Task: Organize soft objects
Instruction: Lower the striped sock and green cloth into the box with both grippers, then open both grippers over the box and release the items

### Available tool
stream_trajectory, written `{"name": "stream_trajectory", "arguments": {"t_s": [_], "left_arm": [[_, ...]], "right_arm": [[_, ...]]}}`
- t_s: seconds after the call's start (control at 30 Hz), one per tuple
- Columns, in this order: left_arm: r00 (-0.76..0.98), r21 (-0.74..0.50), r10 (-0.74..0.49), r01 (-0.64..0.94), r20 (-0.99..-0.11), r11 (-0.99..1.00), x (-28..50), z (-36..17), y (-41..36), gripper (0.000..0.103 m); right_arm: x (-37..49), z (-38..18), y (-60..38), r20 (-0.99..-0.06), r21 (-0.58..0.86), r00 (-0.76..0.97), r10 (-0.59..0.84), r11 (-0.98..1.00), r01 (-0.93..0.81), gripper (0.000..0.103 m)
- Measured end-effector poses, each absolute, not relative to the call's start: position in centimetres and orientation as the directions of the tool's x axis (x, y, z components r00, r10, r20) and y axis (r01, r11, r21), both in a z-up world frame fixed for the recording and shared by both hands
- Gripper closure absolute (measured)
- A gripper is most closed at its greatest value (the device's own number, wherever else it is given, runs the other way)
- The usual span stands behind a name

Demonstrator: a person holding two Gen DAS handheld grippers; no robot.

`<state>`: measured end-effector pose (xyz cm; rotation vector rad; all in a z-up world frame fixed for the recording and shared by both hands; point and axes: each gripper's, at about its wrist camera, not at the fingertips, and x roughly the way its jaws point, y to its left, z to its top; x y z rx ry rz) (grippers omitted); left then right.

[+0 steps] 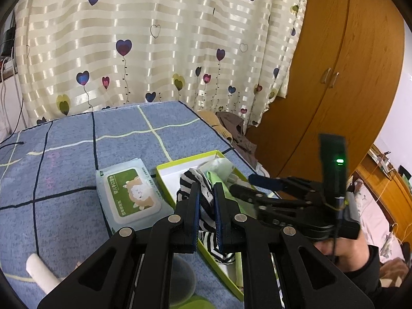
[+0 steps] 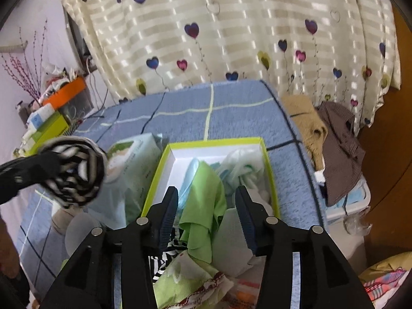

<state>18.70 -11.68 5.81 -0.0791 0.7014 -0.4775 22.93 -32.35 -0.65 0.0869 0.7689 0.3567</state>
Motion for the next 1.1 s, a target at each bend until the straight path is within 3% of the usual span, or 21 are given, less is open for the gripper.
{"name": "stream_trajectory", "arguments": {"t_s": [0.33,0.7,0.9,1.1], "left_arm": [[0.602,-0.213,-0.443,0.416,-0.664,0.884,22.2,3.8,-14.7,0.092],[0.566,-0.153,-0.348,0.363,-0.747,0.919,25.3,1.4,-16.5,0.092],[0.54,-0.157,-0.339,0.354,-0.771,0.922,26.0,0.5,-16.7,0.074],[0.546,-0.201,-0.387,0.369,-0.743,0.907,25.3,1.8,-16.2,0.072]], "right_arm": [[21.1,0.8,-34.4,-0.626,0.234,0.697,0.351,0.936,-0.261,0.057],[20.6,0.9,-35.3,-0.604,0.267,0.704,0.373,0.927,-0.262,0.057],[20.5,0.9,-35.4,-0.604,0.269,0.704,0.375,0.927,-0.263,0.057],[20.3,1.0,-35.5,-0.602,0.269,0.707,0.372,0.928,-0.259,0.057]]}}
